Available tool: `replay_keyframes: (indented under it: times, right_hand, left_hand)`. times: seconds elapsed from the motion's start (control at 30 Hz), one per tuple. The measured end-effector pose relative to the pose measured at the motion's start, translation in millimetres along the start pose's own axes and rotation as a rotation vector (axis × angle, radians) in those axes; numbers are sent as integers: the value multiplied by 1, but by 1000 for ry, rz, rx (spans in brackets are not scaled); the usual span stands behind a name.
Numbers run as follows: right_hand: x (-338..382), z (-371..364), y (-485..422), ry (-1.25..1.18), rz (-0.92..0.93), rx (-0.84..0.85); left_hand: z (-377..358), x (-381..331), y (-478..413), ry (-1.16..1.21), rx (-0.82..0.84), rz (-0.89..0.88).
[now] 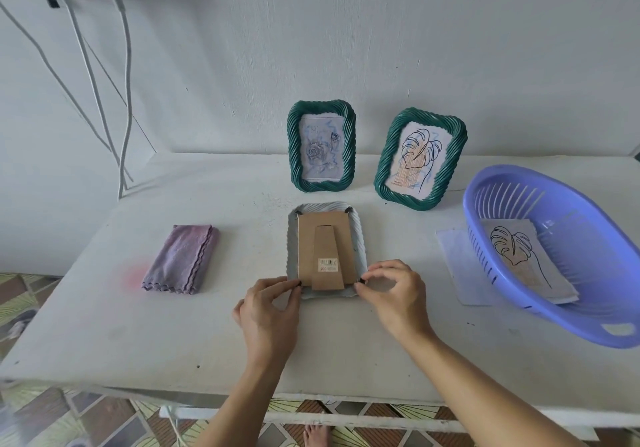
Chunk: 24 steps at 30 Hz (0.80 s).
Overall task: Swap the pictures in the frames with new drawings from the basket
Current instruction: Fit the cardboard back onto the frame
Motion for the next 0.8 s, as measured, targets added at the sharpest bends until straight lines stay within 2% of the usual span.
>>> replay_keyframes:
  times: [0.37, 0.6, 0.8]
  right_hand:
    - [2, 0, -1, 11, -14, 21]
    - [3, -2, -3, 10, -76, 43]
    - [1, -5, -6, -14, -172, 16]
  left_hand:
    - [5, -8, -6, -242, -18, -168]
    - [-3, -18, -21, -346, 106, -397]
    - [-6, -17, -22, -371, 93, -409]
Point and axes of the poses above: each hand's wrist, its own y-axis away from the middle knuckle, its own z-axis out of the back of the hand, x = y × z, the point moved 7 cm from there along -y, towards the middle knuckle, and after that the axes turned 12 degrees about -y, right-handed, at the moved point
